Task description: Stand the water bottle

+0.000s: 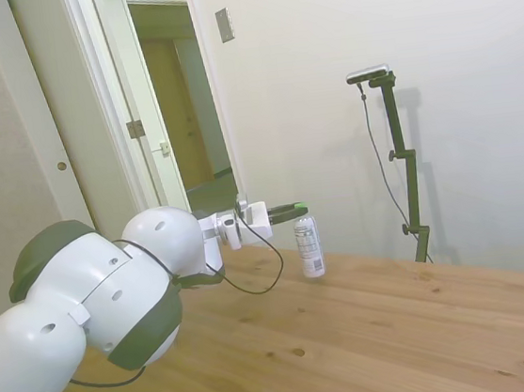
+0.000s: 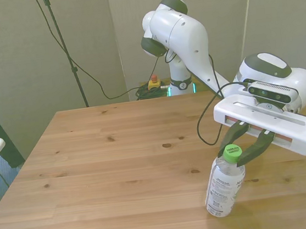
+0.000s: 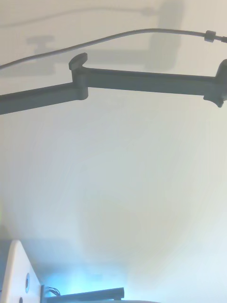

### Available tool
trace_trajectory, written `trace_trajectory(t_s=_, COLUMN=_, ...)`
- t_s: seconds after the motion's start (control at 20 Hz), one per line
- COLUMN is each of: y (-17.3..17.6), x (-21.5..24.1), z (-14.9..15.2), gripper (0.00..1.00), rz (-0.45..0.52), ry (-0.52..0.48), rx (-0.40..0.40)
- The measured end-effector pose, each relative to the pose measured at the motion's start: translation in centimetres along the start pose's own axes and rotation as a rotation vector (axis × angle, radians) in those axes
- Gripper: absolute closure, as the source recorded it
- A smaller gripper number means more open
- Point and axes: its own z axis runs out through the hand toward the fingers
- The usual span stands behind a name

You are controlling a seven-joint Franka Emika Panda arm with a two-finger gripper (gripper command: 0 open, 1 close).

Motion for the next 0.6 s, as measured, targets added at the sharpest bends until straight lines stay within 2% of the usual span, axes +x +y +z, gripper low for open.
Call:
trace_trajectory(t_s=0.4, y=0.7, x=-1.8, z=0.3, gripper=1.00, rz=-0.015, ry=0.007, rx=-0.008)
trace_trajectory(t_s=0.45, y=0.7, x=-1.8, z=0.3, gripper=0.00, rz=-0.014, ry=0.007, rx=-0.010)
trace_trajectory(t_s=0.6, y=0.7, x=-1.9, z=0.4, gripper=0.00, rz=-0.014, ry=0.006, rx=-0.010)
